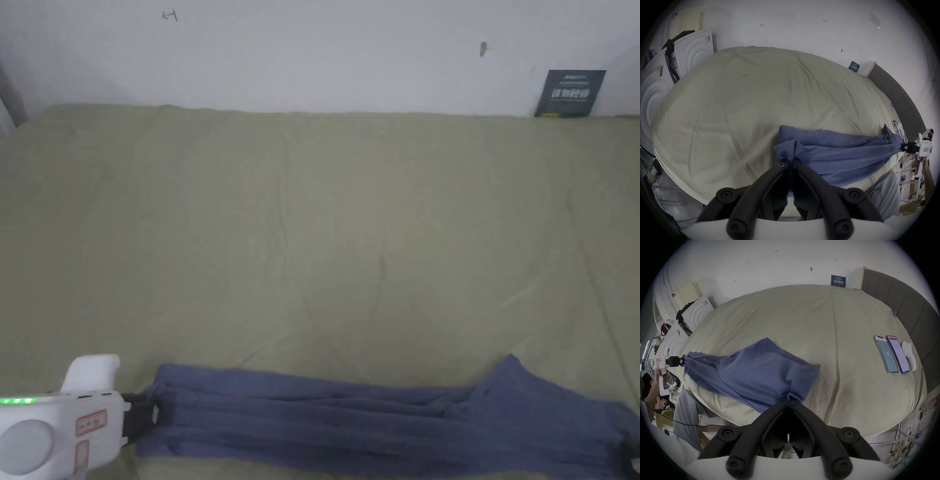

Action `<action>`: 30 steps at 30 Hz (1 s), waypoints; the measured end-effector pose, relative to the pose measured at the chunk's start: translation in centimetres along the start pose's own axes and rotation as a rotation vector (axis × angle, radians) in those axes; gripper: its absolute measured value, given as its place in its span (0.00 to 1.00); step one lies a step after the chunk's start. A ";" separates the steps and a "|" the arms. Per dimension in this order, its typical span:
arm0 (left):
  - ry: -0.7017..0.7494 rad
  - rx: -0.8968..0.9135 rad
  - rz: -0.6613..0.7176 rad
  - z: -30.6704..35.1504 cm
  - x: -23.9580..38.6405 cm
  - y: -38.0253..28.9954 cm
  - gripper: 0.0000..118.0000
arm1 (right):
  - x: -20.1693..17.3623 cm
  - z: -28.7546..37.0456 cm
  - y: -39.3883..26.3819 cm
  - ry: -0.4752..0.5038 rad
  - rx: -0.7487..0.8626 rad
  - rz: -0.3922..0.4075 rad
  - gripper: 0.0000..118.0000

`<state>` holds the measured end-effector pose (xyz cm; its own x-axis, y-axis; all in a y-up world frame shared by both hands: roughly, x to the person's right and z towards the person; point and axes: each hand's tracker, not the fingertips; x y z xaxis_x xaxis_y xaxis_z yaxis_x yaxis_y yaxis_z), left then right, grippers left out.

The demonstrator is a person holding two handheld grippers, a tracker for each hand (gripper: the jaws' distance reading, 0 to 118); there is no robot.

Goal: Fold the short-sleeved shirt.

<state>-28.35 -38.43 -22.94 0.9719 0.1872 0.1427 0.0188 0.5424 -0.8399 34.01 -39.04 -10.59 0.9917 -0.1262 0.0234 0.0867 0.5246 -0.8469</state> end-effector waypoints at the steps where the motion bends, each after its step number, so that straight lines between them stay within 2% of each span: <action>1: 0.000 -0.007 0.000 -0.1 0.0 -0.2 0.01 | 0.1 -0.3 -0.1 0.000 -0.004 -0.006 0.00; 6: 0.007 -0.034 -0.029 -0.2 0.1 -1.0 0.02 | 0.1 -0.9 -0.1 -0.004 -0.018 -0.020 0.00; 10: 0.002 -0.025 -0.017 0.0 0.0 -1.1 0.14 | -0.3 -0.6 -0.1 -0.013 -0.016 -0.021 0.00; 11: 0.000 -0.032 -0.014 0.1 -0.1 -1.1 0.37 | -0.4 -0.6 -0.1 -0.016 -0.015 -0.022 0.01; 12: 0.029 -0.051 -0.022 0.1 -0.2 -1.1 0.72 | -0.4 -0.4 -0.2 -0.020 -0.013 -0.031 0.02; 13: 0.067 -0.075 -0.037 -0.1 -0.2 -1.2 0.99 | -0.6 -0.2 -0.2 -0.033 -0.015 -0.038 0.11; 15: 0.072 -0.032 -0.035 0.9 -0.5 -1.6 0.99 | -0.9 0.2 -0.4 -0.098 -0.036 -0.026 0.79; 16: 0.064 -0.043 -0.020 1.1 -0.7 -1.6 0.99 | -0.9 0.5 -0.7 -0.099 -0.040 -0.033 0.99; 17: 0.064 -0.051 0.001 1.4 -0.8 -1.6 0.99 | -1.1 1.2 -0.9 -0.117 -0.026 -0.047 1.00; 20: 0.073 -0.051 0.041 2.5 -2.0 -1.9 0.97 | -1.7 2.5 -1.1 -0.094 -0.012 -0.079 1.00; 21: 0.076 -0.027 0.075 2.9 -2.3 -1.9 0.92 | -2.1 3.1 -1.2 -0.109 0.019 -0.093 0.99; 22: 0.058 -0.017 0.095 3.3 -2.6 -2.1 0.79 | -2.5 3.6 -1.2 -0.100 0.050 -0.106 0.95; 23: 0.042 -0.016 0.122 3.6 -2.7 -1.9 0.40 | -3.0 4.1 -1.1 -0.083 0.071 -0.127 0.74; 24: 0.041 -0.012 0.143 3.9 -2.8 -1.8 0.07 | -3.2 4.6 -1.0 -0.072 0.110 -0.152 0.43; 25: 0.043 0.002 0.159 3.6 -2.8 -1.7 0.04 | -3.6 4.9 -0.9 -0.071 0.140 -0.168 0.12; 26: 0.046 0.010 0.169 3.8 -2.9 -1.5 0.04 | -4.1 4.9 -0.7 -0.080 0.148 -0.163 0.01; 27: 0.008 -0.001 0.173 3.8 -3.1 -1.1 0.04 | -4.8 5.0 -0.5 -0.116 0.173 -0.154 0.01; 30: -0.027 -0.007 0.163 3.4 -3.2 -0.4 0.04 | -7.3 5.8 0.5 -0.100 0.187 -0.104 0.01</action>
<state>-32.30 -36.43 -21.32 0.9556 0.2940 0.0181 -0.1367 0.4974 -0.8567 27.34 -32.99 -8.16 0.9801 -0.1086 0.1662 0.1960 0.6610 -0.7243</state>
